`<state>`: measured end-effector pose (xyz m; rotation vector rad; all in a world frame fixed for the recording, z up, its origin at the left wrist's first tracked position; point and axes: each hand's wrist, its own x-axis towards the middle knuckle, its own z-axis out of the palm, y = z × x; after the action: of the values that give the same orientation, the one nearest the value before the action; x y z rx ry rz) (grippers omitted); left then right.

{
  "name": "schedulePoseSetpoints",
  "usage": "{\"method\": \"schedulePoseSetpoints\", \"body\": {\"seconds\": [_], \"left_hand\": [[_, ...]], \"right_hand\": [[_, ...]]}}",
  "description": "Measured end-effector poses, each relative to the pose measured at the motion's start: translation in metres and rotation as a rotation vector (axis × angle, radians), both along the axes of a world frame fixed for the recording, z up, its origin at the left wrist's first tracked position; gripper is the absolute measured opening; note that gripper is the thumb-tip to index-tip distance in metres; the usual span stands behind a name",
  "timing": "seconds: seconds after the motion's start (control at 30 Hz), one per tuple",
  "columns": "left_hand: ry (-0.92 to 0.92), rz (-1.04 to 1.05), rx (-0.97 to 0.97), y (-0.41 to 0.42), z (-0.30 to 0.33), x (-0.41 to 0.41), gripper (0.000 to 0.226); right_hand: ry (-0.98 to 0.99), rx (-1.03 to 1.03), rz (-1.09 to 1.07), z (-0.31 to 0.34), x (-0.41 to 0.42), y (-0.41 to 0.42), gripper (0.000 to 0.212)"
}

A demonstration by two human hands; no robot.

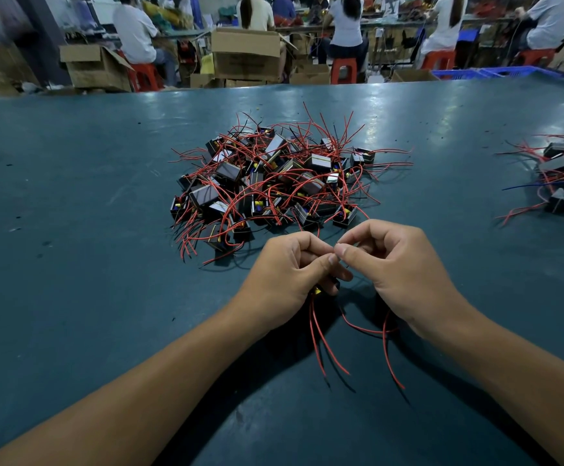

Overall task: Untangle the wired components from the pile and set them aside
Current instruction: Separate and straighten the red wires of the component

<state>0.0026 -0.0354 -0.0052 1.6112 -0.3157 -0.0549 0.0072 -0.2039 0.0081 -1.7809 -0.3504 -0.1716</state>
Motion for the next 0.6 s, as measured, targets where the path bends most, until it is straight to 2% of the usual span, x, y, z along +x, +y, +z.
{"method": "schedulePoseSetpoints", "body": {"seconds": [0.27,0.37,0.43,0.6], "left_hand": [[-0.049,0.039,0.079,0.000,0.004,-0.004,0.003],[-0.276,0.180,0.299,0.009,0.011,-0.004,0.012],[-0.443,0.248,0.430,0.018,0.020,-0.003,0.008],[-0.547,0.132,0.598,0.020,0.029,-0.004,0.006]], "right_hand": [[-0.071,-0.038,-0.028,-0.002,-0.001,0.003,0.013],[-0.097,-0.068,-0.044,-0.002,0.001,0.002,0.013],[-0.106,-0.082,-0.031,-0.002,0.003,0.000,0.014],[-0.168,-0.143,0.053,-0.001,0.001,-0.002,0.009]]}}
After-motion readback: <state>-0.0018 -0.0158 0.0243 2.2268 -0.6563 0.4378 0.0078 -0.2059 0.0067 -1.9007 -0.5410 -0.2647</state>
